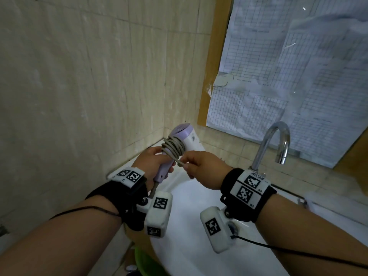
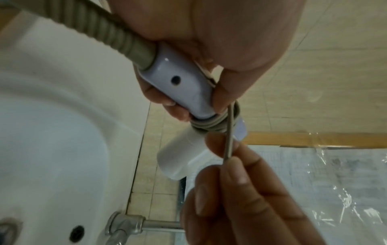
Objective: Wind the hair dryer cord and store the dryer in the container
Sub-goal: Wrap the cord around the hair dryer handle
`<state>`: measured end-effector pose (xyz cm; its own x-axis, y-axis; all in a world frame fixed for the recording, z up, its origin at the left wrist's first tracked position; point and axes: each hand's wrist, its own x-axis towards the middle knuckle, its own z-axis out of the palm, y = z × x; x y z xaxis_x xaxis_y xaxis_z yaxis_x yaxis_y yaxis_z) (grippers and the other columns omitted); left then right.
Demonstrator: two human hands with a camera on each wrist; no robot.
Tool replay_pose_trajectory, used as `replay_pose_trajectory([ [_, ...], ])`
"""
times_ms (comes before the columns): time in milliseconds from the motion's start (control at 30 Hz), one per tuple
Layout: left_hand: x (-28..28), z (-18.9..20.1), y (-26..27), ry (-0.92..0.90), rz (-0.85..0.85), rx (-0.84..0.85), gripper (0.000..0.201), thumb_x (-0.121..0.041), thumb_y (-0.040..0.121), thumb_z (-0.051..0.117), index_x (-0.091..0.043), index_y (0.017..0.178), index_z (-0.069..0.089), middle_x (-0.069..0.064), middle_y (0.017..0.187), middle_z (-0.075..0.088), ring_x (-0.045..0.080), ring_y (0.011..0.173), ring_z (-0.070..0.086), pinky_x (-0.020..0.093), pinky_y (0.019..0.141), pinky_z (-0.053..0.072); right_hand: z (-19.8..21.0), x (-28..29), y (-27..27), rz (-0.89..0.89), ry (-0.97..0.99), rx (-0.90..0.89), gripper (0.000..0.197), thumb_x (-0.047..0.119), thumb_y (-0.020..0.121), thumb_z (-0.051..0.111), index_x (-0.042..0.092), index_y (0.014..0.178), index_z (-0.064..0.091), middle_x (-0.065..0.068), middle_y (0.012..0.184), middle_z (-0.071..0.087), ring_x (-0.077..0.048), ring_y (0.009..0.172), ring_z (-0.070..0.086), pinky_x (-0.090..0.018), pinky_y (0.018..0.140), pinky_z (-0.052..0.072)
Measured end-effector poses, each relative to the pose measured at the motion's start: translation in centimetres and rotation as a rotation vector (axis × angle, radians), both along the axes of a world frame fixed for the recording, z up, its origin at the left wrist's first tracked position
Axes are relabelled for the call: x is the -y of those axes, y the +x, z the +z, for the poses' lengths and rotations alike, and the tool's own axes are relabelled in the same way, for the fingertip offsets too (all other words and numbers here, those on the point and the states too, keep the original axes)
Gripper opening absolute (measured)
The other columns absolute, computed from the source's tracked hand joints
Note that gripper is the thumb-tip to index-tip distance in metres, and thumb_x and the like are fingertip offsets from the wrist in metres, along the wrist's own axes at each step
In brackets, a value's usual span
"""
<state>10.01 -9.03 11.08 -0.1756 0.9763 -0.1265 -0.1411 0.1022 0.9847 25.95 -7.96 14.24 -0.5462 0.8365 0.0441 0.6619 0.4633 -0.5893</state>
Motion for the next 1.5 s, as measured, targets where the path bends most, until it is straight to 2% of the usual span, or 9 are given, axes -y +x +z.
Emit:
replay_pose_trajectory([
  [233,0.8,0.7,1.1,-0.055,-0.054,0.251,0.023,-0.011,0.088,0.037,-0.004,0.077,0.056,0.011,0.064,0.055,0.022,0.055,0.046,0.029,0.053,0.038,-1.2,-0.5,1.1,-0.057,-0.101,-0.099,0.022,0.027,0.092,0.05,0.026,0.07,0.055,0.008,0.059,0.053,-0.009,0.054,0.051,-0.021,0.059,0.044],
  [400,0.8,0.2,1.5,0.057,-0.124,0.203,0.01,-0.014,0.088,0.052,-0.014,0.079,0.053,0.004,0.06,0.053,0.014,0.044,0.046,0.021,0.043,0.038,-1.6,0.0,1.0,-0.057,-0.055,-0.097,0.02,0.026,0.091,0.05,0.028,0.072,0.053,0.007,0.067,0.057,-0.007,0.062,0.052,-0.021,0.063,0.04],
  [567,0.5,0.2,1.2,0.106,-0.138,0.25,0.01,-0.01,0.087,0.054,-0.013,0.078,0.052,0.001,0.058,0.054,0.009,0.04,0.046,0.019,0.04,0.039,-2.8,-0.1,1.3,-0.084,0.235,0.073,0.026,0.034,0.09,0.047,0.023,0.096,0.07,0.008,0.096,0.064,-0.015,0.109,0.046,-0.024,0.086,0.024],
  [733,0.6,0.4,1.2,0.156,-0.224,0.381,0.006,-0.017,0.071,0.055,-0.014,0.066,0.052,-0.003,0.049,0.051,0.007,0.035,0.044,0.018,0.038,0.04,-3.9,-0.3,1.6,-0.075,0.171,-0.149,0.02,0.022,0.09,0.053,0.015,0.095,0.072,0.008,0.095,0.053,-0.019,0.104,0.048,-0.028,0.094,0.037],
  [933,0.4,0.1,1.2,0.173,-0.381,0.564,0.066,-0.032,0.036,0.087,-0.016,0.089,0.051,-0.005,0.05,0.048,0.006,0.035,0.045,0.02,0.043,0.046,-3.0,-0.3,0.4,-0.123,0.309,-0.179,0.034,0.03,0.092,0.045,0.007,0.091,0.07,0.01,0.075,0.052,-0.016,0.081,0.045,-0.031,0.081,0.036],
  [1033,0.3,0.2,1.6,0.2,-0.4,0.617,0.071,-0.033,0.037,0.087,-0.015,0.098,0.056,-0.006,0.049,0.049,0.005,0.035,0.045,0.02,0.046,0.045,-3.6,-0.2,-0.2,-0.211,0.387,0.092,0.069,0.057,0.076,0.012,0.032,0.113,0.065,-0.003,0.118,0.054,-0.027,0.111,0.043,-0.039,0.103,0.03],
  [1167,0.5,0.5,2.1,0.193,-0.416,0.634,0.056,-0.035,0.034,0.089,-0.019,0.084,0.069,-0.005,0.047,0.048,0.006,0.035,0.045,0.021,0.044,0.05,-3.5,-0.4,-1.0,-0.163,0.128,-0.049,0.055,0.042,0.082,0.023,0.02,0.113,0.062,-0.013,0.104,0.055,-0.032,0.097,0.051,-0.034,0.082,0.039],
  [1267,0.6,0.7,2.4,0.165,-0.363,0.648,0.087,-0.035,0.027,0.09,-0.018,0.107,0.061,-0.004,0.048,0.049,0.006,0.034,0.045,0.022,0.043,0.051,-3.1,-0.3,-1.8,-0.173,-0.108,-0.24,0.032,0.012,0.088,0.04,0.006,0.109,0.064,-0.019,0.106,0.066,-0.031,0.091,0.058,-0.04,0.089,0.049],
  [1500,0.5,0.5,2.4,0.186,-0.257,0.704,0.078,-0.036,0.056,0.072,-0.012,0.126,0.05,-0.003,0.047,0.049,0.005,0.033,0.045,0.019,0.041,0.048,-2.5,0.7,-0.8,-0.021,-0.602,-0.697,0.037,-0.01,0.085,0.042,0.018,0.078,0.065,0.013,0.062,0.069,-0.013,0.067,0.059,-0.024,0.073,0.055],
])
